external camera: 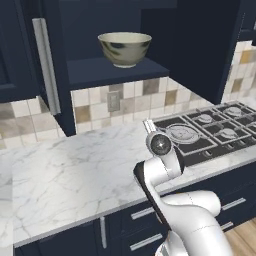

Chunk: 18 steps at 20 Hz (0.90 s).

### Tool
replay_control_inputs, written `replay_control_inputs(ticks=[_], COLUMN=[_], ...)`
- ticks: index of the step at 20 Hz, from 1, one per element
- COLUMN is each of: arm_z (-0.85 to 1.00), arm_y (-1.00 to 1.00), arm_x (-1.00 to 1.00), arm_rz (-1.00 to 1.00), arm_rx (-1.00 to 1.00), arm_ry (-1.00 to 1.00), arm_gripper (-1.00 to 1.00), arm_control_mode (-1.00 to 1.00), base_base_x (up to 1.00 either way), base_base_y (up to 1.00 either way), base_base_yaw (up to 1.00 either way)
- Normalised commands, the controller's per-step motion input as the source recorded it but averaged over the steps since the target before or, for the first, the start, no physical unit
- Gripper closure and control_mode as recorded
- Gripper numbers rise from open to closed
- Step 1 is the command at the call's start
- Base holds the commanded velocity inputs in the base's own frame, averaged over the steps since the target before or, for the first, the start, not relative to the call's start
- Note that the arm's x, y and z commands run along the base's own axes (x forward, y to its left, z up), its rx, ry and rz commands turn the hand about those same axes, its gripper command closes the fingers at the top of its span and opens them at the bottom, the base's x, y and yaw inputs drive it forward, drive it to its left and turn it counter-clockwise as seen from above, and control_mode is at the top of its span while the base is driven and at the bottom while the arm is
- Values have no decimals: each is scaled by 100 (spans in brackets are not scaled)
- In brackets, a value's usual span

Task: Take the smaller bowl and place it next to the appetizer plate on the dining counter , and place the larger bowl next to the plate with cooked food.

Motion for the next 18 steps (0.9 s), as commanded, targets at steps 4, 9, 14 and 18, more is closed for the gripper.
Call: replay_control_inputs(ticks=[4, 9, 14, 18], arm_z=[4, 92, 100, 100], arm_y=[6, 0, -5, 0], arm_x=[0, -26, -78, -69], arm_rz=[3, 0, 0, 0], arm_rx=[0, 6, 9, 8], arm_ry=[-2, -2, -18, -10], arm_gripper=[-100, -100, -100, -100], arm_control_mode=[-100, -100, -100, -100], base_base_x=[13, 0, 0, 0], base_base_y=[24, 0, 0, 0], base_base_yaw=[0, 0, 0, 0])
